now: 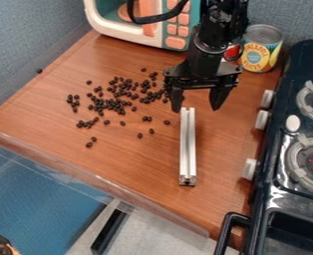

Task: Sweep into pile

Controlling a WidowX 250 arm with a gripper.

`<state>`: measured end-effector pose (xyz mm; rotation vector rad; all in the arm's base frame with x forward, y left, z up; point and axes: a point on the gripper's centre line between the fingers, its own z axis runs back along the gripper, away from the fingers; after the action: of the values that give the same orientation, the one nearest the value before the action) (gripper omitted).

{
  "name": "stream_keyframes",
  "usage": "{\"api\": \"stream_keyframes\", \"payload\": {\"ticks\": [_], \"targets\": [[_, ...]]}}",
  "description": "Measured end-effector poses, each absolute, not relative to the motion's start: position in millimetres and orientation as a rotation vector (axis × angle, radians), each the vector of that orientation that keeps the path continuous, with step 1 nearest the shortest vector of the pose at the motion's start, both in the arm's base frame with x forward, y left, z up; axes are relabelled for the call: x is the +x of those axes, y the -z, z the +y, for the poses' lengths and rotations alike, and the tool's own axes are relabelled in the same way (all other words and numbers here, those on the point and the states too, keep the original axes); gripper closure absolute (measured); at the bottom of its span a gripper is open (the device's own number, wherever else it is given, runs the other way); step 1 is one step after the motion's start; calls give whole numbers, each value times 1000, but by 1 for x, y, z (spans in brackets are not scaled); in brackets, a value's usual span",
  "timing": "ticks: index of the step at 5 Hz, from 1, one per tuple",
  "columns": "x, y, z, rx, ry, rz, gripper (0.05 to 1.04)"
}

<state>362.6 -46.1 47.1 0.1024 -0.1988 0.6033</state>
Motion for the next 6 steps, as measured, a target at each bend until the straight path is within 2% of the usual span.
{"api": "stream_keyframes", "payload": {"ticks": [2, 4, 5, 6], "targets": [[350, -24, -45, 132, -598, -148, 83], [335, -14, -49, 143, -564, -137, 83], [326, -14, -57, 128, -530, -147, 83], [322, -15, -59, 109, -515, -153, 135]]}}
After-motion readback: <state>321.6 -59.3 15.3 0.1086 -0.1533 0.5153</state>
